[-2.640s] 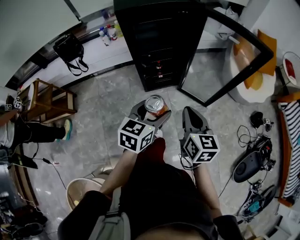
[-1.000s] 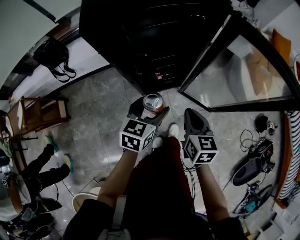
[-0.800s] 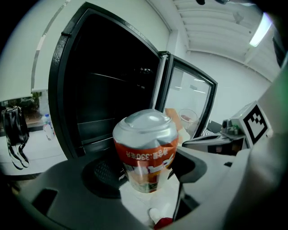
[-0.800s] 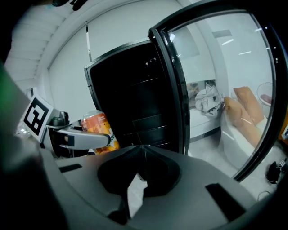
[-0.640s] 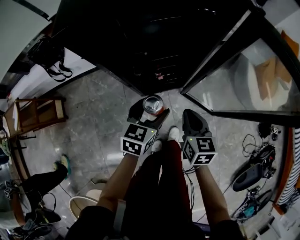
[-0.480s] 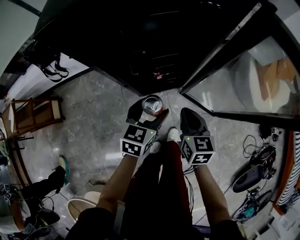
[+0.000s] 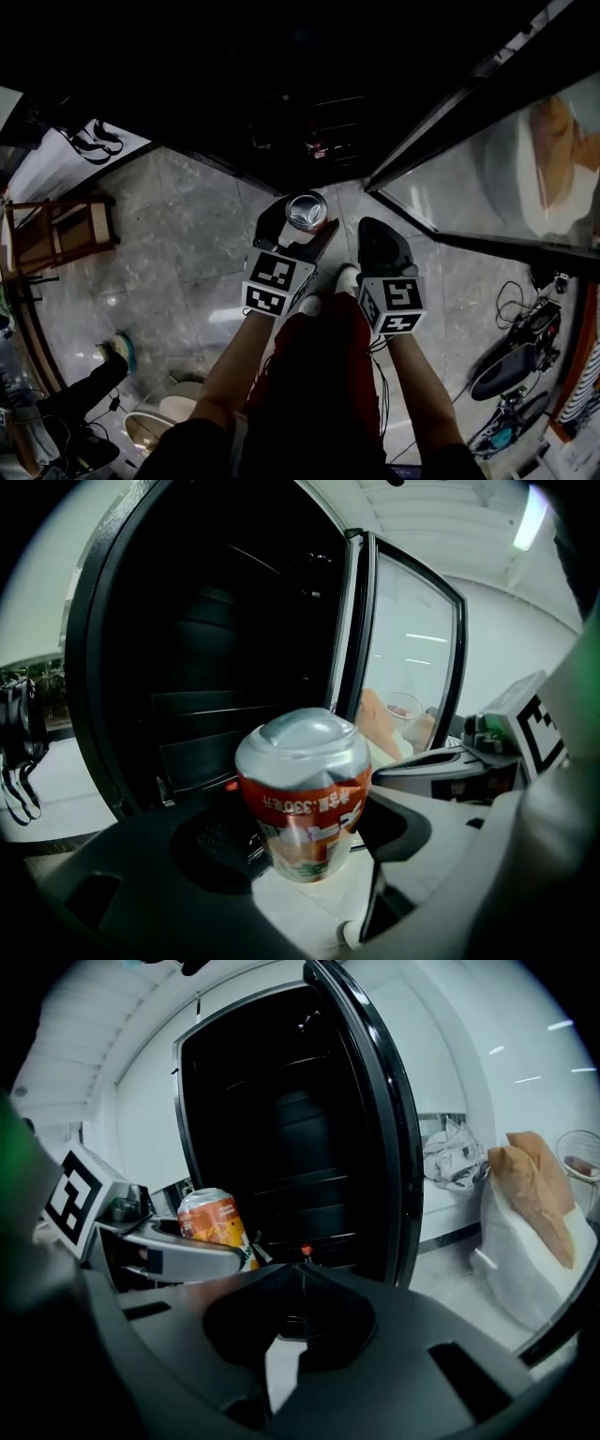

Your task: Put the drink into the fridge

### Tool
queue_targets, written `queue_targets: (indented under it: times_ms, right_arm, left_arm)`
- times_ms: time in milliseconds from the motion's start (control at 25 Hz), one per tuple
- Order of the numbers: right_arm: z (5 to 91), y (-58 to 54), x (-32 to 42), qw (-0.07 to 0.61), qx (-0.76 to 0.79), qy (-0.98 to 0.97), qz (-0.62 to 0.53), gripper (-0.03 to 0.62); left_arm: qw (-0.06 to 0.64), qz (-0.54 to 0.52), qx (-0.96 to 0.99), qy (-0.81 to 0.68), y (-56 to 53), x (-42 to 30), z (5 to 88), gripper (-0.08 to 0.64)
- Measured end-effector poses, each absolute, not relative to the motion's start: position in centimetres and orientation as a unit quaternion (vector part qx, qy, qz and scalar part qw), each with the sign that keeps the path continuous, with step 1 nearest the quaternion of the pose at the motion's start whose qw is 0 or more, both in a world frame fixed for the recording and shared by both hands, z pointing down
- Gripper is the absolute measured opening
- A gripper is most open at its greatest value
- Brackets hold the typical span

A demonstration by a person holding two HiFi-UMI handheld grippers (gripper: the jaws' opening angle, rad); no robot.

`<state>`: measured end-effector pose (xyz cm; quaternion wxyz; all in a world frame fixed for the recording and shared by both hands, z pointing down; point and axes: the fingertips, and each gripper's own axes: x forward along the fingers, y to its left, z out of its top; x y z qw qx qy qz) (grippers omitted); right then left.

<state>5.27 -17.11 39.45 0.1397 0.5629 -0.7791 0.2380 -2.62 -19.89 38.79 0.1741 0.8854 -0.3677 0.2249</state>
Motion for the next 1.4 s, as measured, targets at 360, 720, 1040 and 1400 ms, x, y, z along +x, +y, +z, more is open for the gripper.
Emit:
queue_targets:
  times_ms: [360, 720, 1040, 1400]
  right_arm:
    - [46.3, -19.3, 6.3, 0.132, 0.568, -0.782, 0.222, 0.018]
    - [51.3, -22.0, 7.0, 0.109, 0.562, -0.792, 0.215, 0.018]
    - [55.2, -24.2, 7.6, 0.105, 0.55, -0.805, 0.195, 0.018]
    - [59.1, -26.1, 7.3, 0.109, 0.535, -0.819, 0.174, 0.018]
  left_arm:
    - [0.164, 0.219, 0.887, -0.372, -21.8, -1.8, 46.4, 0.337]
    - [0.153, 0.212, 0.889, -0.376, -23.9, -0.8, 51.6, 0.337]
    - [0.123, 0.206, 0.894, -0.379, -26.1, 0.4, 54.6, 0.337]
    - [0.101, 0.196, 0.897, -0.383, -28.2, 1.9, 58.2, 0.337]
